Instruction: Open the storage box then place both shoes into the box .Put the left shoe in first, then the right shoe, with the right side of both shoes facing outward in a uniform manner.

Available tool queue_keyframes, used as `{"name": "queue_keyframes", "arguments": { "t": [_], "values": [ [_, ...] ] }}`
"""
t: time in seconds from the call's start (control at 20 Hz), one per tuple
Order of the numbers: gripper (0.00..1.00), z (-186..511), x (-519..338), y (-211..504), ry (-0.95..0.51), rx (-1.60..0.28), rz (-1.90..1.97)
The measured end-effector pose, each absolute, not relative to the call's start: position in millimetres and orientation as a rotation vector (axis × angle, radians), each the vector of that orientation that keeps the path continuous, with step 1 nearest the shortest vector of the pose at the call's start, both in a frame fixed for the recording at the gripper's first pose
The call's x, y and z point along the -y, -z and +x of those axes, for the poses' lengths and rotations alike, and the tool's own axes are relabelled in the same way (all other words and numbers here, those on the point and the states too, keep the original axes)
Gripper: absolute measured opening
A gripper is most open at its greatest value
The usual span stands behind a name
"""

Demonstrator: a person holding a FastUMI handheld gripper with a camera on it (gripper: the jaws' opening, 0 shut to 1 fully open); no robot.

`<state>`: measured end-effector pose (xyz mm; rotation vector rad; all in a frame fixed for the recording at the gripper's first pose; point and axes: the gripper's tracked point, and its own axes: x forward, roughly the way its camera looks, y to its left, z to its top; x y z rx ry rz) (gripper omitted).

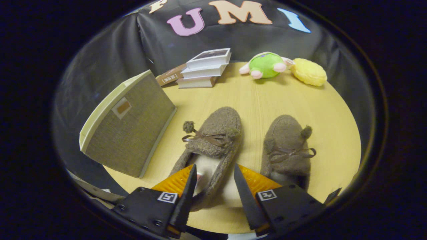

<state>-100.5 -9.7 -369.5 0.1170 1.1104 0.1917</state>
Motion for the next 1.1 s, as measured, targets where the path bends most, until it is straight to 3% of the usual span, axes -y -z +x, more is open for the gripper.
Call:
{"name": "queue_keyframes", "arguments": {
  "t": [0.3,0.7,0.8,1.1],
  "values": [
    [0.08,-99.8,17.6,376.2,-0.114,-1.182,0.151],
    [0.08,-88.9,8.8,357.2,-0.002,-1.211,0.346],
    [0.03,-89.1,8.3,354.6,0.014,-1.217,0.352],
    [0.03,-71.1,-20.3,313.2,0.02,-1.207,0.571]
  ]
}}
